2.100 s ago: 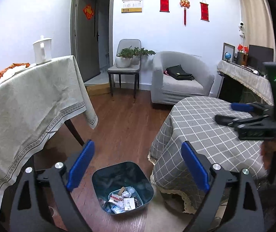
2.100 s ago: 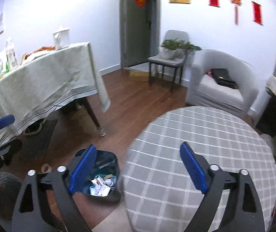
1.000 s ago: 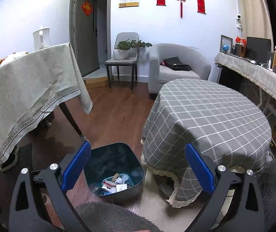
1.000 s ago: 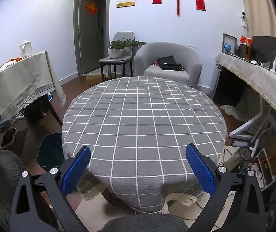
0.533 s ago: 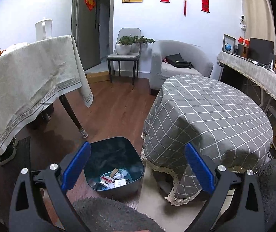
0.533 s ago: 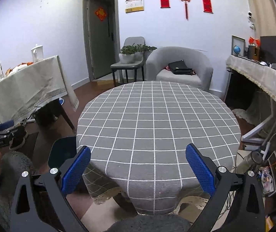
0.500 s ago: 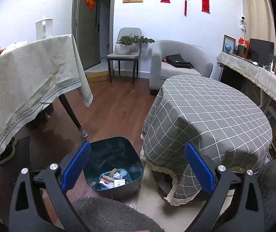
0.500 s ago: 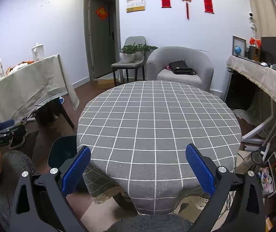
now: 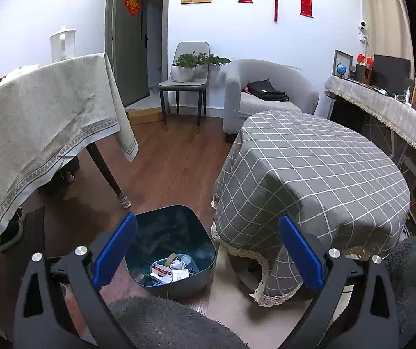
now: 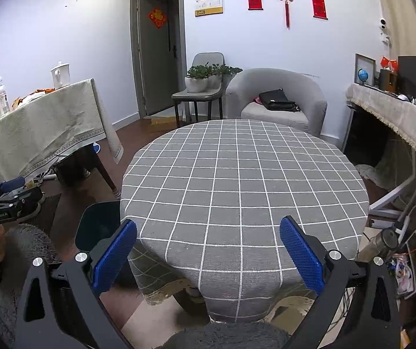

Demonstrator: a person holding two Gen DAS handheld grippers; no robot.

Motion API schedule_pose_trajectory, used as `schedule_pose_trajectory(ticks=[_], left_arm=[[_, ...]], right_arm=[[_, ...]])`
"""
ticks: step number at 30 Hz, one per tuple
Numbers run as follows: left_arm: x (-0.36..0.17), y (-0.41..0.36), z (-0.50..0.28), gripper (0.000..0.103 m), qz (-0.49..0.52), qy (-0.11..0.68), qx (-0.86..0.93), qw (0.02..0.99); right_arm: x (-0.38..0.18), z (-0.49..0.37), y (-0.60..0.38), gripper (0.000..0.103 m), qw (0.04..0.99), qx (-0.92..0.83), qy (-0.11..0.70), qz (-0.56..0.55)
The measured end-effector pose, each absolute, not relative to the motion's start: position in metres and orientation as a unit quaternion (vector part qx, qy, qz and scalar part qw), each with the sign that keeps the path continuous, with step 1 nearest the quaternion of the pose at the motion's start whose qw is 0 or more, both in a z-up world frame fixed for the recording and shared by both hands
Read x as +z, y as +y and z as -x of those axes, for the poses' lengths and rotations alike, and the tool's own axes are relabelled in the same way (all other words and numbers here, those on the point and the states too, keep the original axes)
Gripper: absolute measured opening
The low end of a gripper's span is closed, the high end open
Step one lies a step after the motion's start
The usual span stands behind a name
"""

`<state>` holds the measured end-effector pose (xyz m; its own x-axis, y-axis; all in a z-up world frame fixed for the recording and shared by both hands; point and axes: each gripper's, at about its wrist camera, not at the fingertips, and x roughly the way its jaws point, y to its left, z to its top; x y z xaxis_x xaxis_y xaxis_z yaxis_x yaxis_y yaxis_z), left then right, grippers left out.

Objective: Collect trash

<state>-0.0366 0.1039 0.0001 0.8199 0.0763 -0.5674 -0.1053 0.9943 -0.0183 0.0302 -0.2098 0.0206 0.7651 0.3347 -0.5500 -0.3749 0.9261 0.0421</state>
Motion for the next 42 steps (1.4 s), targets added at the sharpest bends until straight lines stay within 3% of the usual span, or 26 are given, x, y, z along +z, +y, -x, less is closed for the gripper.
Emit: schedule_pose_trajectory(ticks=[42], left_arm=[[-0.0007, 0.0955, 0.037, 0.1, 0.015, 0.298, 0.045, 0.953]], right_arm=[[0.0164, -0.0287, -0.2036, 0.099, 0.936, 0.189, 0.294, 0.039]])
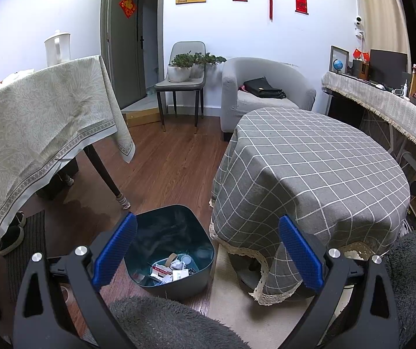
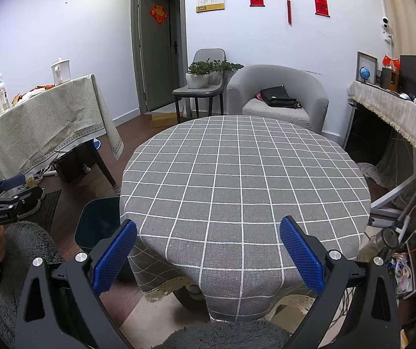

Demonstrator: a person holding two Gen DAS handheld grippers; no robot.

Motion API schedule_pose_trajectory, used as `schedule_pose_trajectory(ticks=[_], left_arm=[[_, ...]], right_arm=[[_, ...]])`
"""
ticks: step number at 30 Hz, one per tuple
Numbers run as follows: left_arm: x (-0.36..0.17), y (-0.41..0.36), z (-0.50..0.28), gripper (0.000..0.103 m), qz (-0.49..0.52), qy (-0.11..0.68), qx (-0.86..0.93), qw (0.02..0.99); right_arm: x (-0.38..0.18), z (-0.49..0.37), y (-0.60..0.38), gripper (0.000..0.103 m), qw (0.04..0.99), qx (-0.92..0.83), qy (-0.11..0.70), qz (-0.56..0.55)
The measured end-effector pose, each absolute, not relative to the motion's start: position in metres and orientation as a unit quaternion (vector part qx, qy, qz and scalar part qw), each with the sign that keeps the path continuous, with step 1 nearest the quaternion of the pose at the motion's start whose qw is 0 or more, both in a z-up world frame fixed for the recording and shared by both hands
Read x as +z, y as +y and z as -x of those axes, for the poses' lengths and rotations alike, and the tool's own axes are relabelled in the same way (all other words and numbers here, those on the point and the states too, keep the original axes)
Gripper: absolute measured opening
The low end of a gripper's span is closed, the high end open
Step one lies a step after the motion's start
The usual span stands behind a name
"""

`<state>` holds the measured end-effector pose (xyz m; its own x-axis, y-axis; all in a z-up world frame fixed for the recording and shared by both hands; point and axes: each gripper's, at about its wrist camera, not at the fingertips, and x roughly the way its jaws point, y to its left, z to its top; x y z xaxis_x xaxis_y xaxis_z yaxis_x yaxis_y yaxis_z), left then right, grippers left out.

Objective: Collect trash

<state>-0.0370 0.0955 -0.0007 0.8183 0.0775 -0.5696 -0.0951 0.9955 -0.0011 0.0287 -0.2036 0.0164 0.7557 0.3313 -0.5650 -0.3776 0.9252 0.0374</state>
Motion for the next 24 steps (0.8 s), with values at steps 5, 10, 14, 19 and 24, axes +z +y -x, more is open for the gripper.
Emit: schedule_pose_trajectory(ticks=[5, 10, 14, 19, 24], left_arm=[[-0.0011, 0.0934, 0.037, 0.1, 0.014, 0.298, 0.044, 0.953], [-0.0011, 0.0929, 0.037, 0.1, 0.014, 0.298, 0.045, 0.953], [-0.0012, 0.0925, 0.0371, 0.1, 0.014, 0.299, 0.045, 0.953], [-0.0011, 0.0921, 0.0372, 0.1, 0.014, 0.299, 0.045, 0.953], [-0.0012, 0.0911, 0.0372, 0.1, 0.013, 0.299, 0.045, 0.953]], right_arm=[[0.0165, -0.0286, -0.2035, 0.099, 0.936, 0.189, 0.294, 0.039], [0.0166, -0.0285, -0.2033, 0.099, 0.936, 0.189, 0.294, 0.039], [0.0164, -0.0282, -0.2029, 0.099, 0.936, 0.189, 0.294, 0.04], [0.0167, -0.0285, -0.203, 0.099, 0.936, 0.189, 0.294, 0.039], [0.0167, -0.0285, -0.203, 0.099, 0.936, 0.189, 0.294, 0.04]])
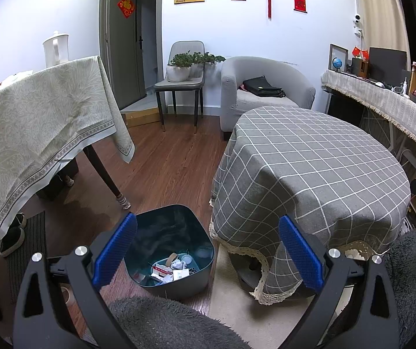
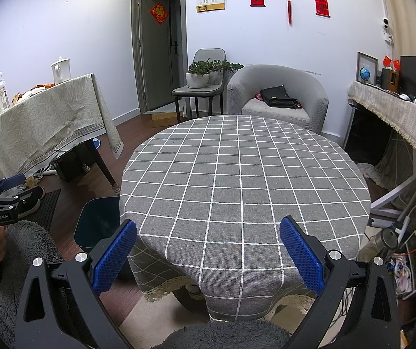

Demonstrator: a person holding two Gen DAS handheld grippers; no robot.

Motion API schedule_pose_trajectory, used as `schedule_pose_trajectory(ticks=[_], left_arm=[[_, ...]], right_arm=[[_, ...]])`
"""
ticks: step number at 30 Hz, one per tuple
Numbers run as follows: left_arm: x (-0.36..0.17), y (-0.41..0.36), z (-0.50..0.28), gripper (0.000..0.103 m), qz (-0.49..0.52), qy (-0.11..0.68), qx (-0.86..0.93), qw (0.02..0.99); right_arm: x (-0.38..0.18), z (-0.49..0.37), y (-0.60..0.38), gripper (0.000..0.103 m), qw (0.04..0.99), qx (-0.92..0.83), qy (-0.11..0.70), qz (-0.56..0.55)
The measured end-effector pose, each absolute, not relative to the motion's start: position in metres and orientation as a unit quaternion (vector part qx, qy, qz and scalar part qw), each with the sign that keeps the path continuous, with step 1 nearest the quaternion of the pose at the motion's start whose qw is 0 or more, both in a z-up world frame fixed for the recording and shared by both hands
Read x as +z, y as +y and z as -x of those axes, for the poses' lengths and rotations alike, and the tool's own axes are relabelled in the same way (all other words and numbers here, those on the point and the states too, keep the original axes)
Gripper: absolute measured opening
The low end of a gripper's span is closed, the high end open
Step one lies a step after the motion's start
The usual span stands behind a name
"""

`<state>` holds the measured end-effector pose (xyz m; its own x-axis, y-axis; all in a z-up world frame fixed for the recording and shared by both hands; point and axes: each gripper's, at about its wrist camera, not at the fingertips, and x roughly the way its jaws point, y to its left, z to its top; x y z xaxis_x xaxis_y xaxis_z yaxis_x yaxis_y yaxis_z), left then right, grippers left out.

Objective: Collect trash

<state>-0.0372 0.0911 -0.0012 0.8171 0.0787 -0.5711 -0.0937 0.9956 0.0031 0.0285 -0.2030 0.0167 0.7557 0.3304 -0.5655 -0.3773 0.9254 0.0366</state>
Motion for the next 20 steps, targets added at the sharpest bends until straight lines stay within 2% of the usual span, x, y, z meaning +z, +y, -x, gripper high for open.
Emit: schedule_pose_trajectory(ticks=[20], left_arm=[[-0.0035, 0.0897, 0.0359, 0.1, 0.005, 0.302, 0.045, 0.952]], right_arm=[[0.0144, -0.0298, -0.2067, 0.099, 0.935, 0.19, 0.298, 0.045]])
